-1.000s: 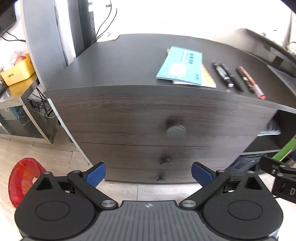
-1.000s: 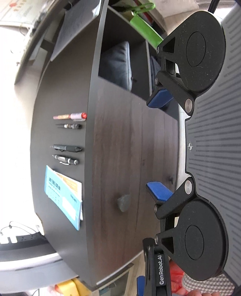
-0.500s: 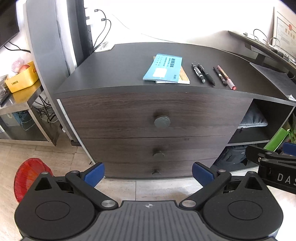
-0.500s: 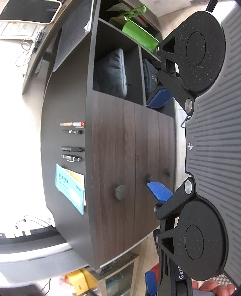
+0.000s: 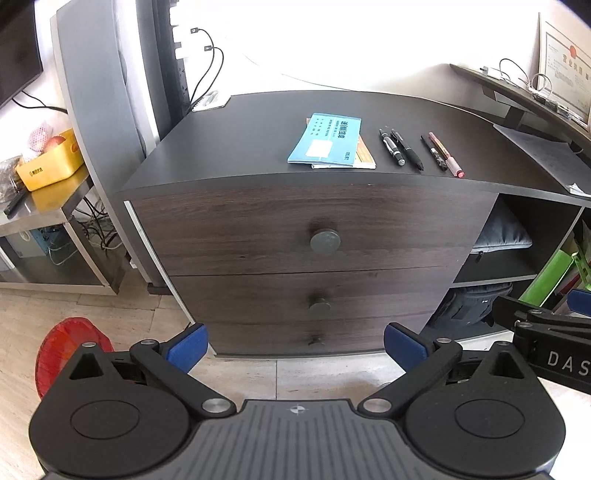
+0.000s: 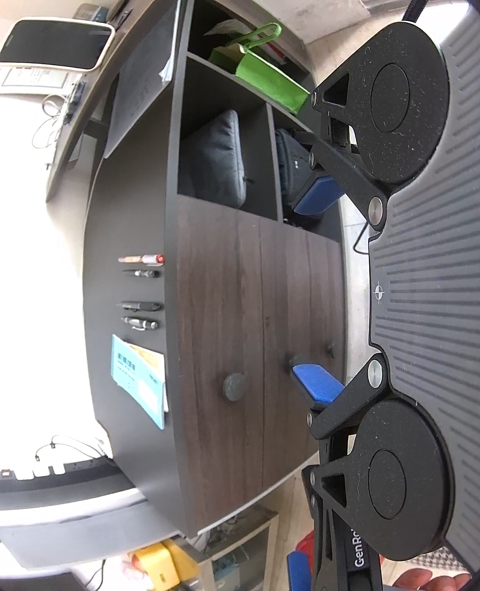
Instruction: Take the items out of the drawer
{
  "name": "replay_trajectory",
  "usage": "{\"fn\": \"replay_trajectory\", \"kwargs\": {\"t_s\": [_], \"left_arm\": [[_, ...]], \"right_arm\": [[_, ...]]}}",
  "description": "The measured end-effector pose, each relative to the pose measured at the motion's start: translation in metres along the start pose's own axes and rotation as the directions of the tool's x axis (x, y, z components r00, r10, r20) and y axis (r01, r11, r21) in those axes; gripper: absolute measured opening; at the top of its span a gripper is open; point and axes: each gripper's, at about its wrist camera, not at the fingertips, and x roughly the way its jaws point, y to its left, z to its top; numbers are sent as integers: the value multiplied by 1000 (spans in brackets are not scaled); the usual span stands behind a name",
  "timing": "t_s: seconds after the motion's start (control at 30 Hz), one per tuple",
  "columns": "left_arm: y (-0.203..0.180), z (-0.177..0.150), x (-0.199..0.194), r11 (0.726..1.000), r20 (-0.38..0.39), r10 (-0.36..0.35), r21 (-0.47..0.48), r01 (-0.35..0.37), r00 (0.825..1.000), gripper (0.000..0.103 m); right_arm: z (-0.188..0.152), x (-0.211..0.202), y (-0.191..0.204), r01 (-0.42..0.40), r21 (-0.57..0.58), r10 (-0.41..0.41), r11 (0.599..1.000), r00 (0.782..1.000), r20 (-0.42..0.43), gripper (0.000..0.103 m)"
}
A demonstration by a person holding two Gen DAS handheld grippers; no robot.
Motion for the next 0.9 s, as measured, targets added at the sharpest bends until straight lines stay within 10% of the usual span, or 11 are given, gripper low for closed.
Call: {"fn": "replay_trajectory", "kwargs": {"t_s": [0.9], "left_arm": [[-1,-1,2,1000,-13,0,2,0,1000,102]], "right_arm": [[6,12,3,9,-3,-9,1000,1000,0,92]]}}
